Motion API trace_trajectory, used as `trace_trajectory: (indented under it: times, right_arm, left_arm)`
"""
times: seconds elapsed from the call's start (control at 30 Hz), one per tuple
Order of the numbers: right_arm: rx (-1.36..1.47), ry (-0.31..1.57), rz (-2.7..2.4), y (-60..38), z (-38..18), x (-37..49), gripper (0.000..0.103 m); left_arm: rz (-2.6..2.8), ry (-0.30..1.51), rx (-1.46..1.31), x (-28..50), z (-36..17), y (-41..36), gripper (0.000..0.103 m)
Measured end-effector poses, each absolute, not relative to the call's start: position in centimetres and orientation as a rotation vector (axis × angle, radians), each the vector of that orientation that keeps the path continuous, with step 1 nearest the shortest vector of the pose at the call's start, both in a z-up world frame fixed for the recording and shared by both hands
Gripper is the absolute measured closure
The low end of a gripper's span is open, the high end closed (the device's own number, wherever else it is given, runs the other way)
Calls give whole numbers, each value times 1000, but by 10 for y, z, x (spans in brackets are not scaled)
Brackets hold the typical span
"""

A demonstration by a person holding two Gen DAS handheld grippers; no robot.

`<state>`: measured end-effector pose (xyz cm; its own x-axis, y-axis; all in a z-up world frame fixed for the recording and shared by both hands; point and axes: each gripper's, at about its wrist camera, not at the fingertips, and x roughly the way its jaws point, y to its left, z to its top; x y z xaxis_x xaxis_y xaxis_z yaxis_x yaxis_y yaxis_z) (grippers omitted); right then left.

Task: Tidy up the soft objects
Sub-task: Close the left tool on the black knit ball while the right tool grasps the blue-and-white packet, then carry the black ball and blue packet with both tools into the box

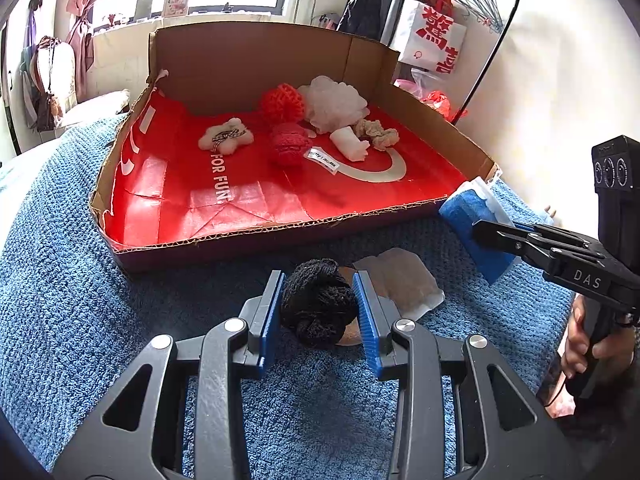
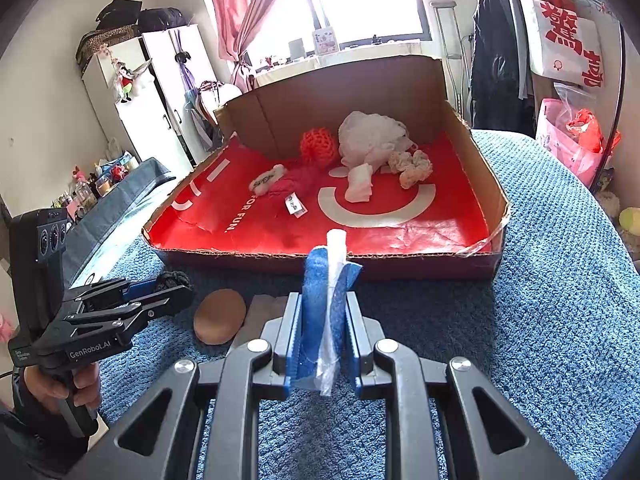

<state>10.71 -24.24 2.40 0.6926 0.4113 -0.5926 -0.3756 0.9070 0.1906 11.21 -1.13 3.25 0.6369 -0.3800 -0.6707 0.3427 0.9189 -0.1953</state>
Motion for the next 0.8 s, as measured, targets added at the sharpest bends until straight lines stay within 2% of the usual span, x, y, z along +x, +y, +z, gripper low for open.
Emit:
trace_trajectory:
  times: [0.37, 0.6, 0.8]
  right_arm:
    - [27, 599, 417, -244, 51, 115, 81]
    - [-49, 589, 358, -240, 67, 155, 81]
    - [-142, 664, 306, -233, 55, 200, 80]
  left_arm:
    - [-422, 727, -44, 113, 56, -10, 70]
    - [-406, 702, -33, 149, 74, -9, 70]
    - [-379, 742, 1, 198, 74, -9, 70]
